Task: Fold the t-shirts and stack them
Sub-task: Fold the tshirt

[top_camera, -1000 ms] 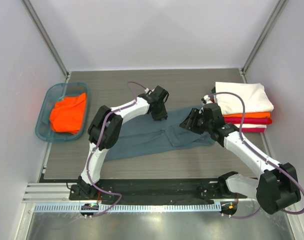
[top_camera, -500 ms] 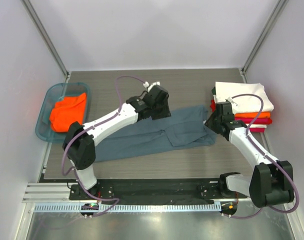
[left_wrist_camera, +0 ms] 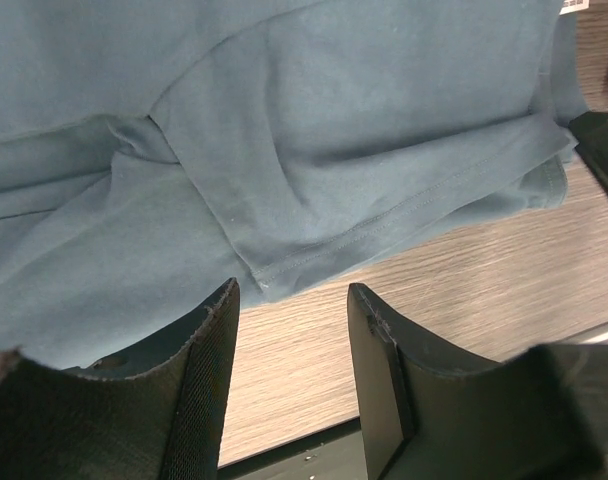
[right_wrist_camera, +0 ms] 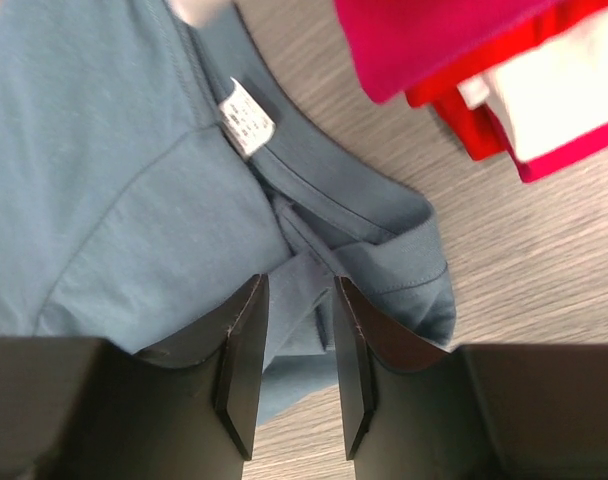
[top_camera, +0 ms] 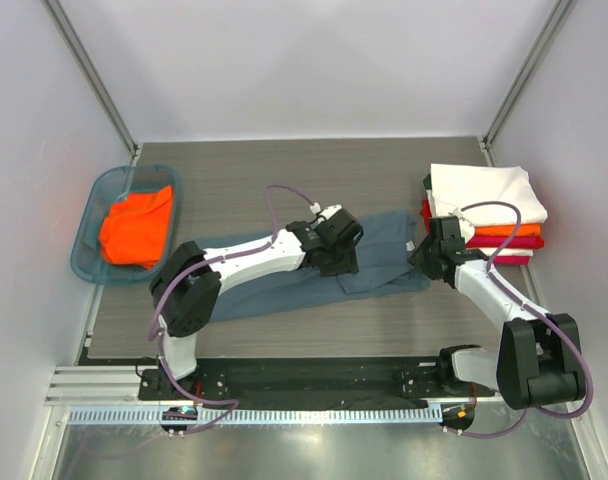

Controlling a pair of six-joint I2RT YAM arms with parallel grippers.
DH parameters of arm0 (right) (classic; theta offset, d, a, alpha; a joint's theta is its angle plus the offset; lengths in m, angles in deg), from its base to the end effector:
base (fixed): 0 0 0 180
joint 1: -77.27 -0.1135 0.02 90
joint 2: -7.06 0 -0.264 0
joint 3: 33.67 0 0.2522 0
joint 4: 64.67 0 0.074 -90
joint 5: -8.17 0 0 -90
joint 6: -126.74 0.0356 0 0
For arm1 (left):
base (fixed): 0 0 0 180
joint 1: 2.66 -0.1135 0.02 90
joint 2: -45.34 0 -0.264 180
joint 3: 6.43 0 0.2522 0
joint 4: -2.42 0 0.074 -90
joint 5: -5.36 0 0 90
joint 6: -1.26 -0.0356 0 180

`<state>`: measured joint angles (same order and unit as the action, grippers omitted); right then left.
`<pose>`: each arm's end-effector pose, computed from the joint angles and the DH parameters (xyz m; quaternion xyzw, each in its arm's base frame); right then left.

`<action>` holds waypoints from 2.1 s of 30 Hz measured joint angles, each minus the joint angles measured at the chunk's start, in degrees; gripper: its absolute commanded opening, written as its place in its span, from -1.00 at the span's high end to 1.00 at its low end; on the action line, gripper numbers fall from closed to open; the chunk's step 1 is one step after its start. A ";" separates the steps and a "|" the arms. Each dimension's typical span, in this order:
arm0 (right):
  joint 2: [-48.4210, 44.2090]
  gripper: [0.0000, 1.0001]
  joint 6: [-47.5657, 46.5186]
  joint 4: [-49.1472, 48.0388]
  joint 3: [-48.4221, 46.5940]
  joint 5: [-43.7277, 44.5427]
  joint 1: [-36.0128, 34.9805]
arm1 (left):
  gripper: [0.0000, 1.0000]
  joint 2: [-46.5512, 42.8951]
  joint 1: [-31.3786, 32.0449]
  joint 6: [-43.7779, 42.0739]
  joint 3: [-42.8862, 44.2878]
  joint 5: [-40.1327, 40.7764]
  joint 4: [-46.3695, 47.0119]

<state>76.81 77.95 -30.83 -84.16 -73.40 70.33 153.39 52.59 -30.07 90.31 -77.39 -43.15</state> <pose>0.2312 0.0229 0.1907 0.3010 0.8972 0.0651 0.3166 0.2367 -0.3334 0.2235 -0.0466 0.9556 -0.2054 0.2059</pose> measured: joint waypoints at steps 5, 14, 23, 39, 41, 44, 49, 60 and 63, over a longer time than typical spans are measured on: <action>1.01 0.33 1.01 -1.22 2.16 -0.55 0.04 | 0.06 0.09 0.24 1.18 -1.05 -0.48 0.70; 1.49 0.98 2.19 -2.67 2.93 -1.11 0.04 | 0.23 0.17 1.42 2.54 -2.73 -2.47 2.54; -2.27 0.98 2.27 -3.10 4.28 -1.73 0.04 | 0.23 0.96 2.27 3.67 -4.37 -2.64 3.26; -5.75 0.98 2.05 -3.30 4.74 -3.96 0.04 | 0.96 6.25 2.27 2.36 -2.80 -0.66 2.67; -6.47 0.98 2.05 -3.28 4.92 -4.20 0.04 | 0.99 6.21 2.29 2.16 -2.60 -0.20 2.56; -7.19 0.98 2.08 -3.23 5.14 -4.76 0.04 | 0.99 5.97 2.27 1.88 -2.56 0.26 2.01; -8.22 0.98 2.12 -1.55 5.55 -6.12 0.04 | 0.99 3.96 2.10 1.07 -2.64 0.22 1.05; -12.13 0.98 3.80 4.52 6.16 -10.34 0.04 | 1.00 -1.11 0.37 -0.44 -4.37 -3.06 1.11; -14.12 0.98 4.87 6.05 7.08 -11.32 -0.07 | 0.99 -1.11 -0.28 -0.74 -5.42 -4.13 1.09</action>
<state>62.69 82.82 -24.78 -77.08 -84.73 70.26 152.28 52.30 -30.81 84.89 -81.53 -42.06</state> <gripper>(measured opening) 0.023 0.006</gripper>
